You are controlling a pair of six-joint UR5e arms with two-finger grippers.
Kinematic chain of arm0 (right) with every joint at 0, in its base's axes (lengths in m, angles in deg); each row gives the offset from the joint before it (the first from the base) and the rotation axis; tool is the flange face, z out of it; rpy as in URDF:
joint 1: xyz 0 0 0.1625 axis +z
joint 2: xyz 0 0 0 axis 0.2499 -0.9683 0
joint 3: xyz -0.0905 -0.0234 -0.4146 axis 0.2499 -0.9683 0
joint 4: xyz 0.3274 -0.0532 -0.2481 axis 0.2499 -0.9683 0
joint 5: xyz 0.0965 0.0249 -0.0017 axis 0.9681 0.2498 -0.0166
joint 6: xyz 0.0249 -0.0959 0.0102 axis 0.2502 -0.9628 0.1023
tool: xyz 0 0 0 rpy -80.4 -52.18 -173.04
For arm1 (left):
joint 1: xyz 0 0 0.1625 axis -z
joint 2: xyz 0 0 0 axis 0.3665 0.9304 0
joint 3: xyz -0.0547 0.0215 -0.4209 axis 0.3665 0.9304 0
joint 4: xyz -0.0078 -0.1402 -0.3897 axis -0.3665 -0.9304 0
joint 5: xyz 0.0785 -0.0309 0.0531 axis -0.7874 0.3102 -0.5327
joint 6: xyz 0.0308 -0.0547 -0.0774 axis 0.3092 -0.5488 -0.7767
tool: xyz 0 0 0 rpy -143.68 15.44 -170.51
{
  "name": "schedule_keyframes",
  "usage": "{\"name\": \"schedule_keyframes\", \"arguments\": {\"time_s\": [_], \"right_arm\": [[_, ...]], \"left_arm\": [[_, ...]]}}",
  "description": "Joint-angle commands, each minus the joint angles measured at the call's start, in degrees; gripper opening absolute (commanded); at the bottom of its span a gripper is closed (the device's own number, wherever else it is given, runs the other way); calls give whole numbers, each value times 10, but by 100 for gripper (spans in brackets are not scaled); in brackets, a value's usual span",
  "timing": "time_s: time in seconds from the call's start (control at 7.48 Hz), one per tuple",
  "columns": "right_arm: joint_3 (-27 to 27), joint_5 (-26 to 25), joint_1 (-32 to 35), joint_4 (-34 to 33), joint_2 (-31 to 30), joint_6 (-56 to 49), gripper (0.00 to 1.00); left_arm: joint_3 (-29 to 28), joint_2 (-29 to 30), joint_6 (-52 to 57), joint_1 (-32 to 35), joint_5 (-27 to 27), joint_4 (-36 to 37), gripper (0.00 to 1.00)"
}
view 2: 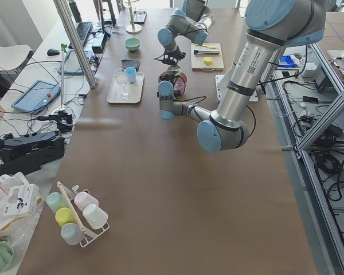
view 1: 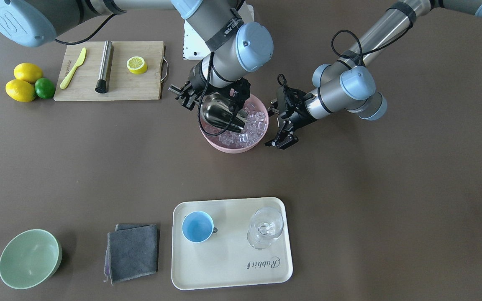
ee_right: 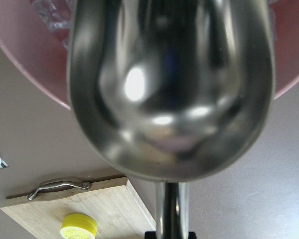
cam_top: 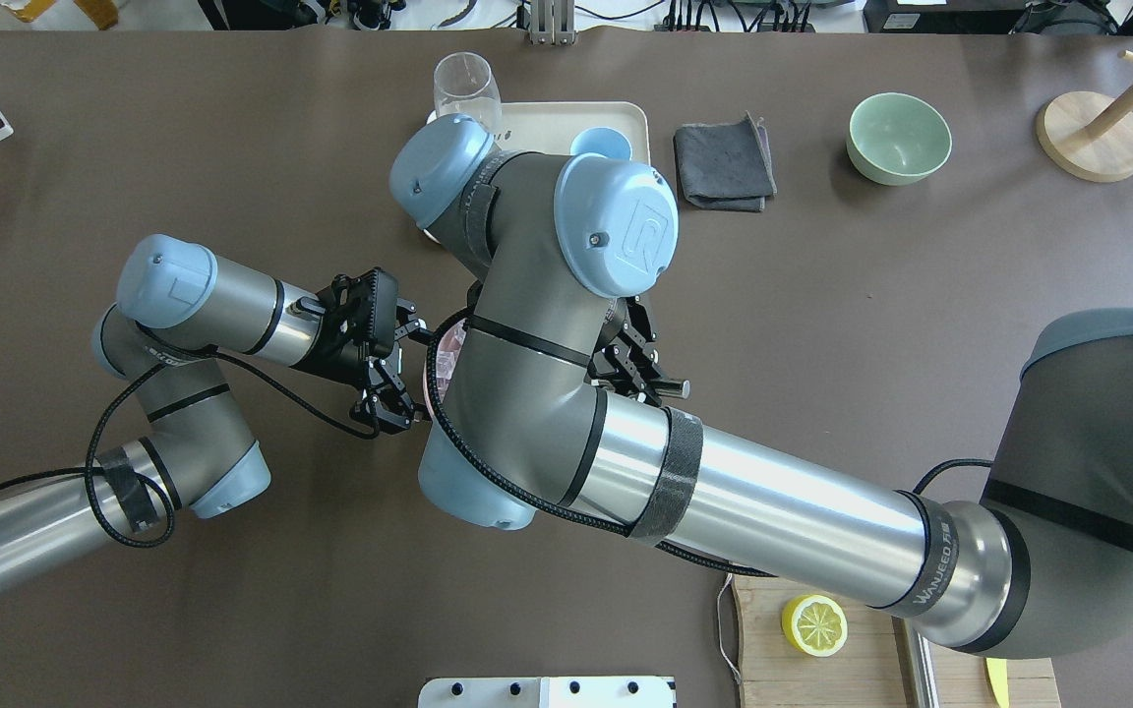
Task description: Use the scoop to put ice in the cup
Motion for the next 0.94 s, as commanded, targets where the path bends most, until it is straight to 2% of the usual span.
{"name": "schedule_keyframes", "arguments": {"time_s": [0.0, 0.27, 0.53, 0.8], "right_arm": [[10, 0, 0, -9, 5, 0, 0], [43, 0, 0, -59, 3, -1, 0], [41, 47, 0, -65, -4, 31, 0], [13, 101, 0, -67, -3, 88, 0]], "left_arm": [[2, -7, 0, -1, 0, 0, 98], [2, -10, 1, -1, 1, 0, 98], [2, -13, 2, -1, 1, 0, 98], [2, -13, 1, -1, 1, 0, 98]]}}
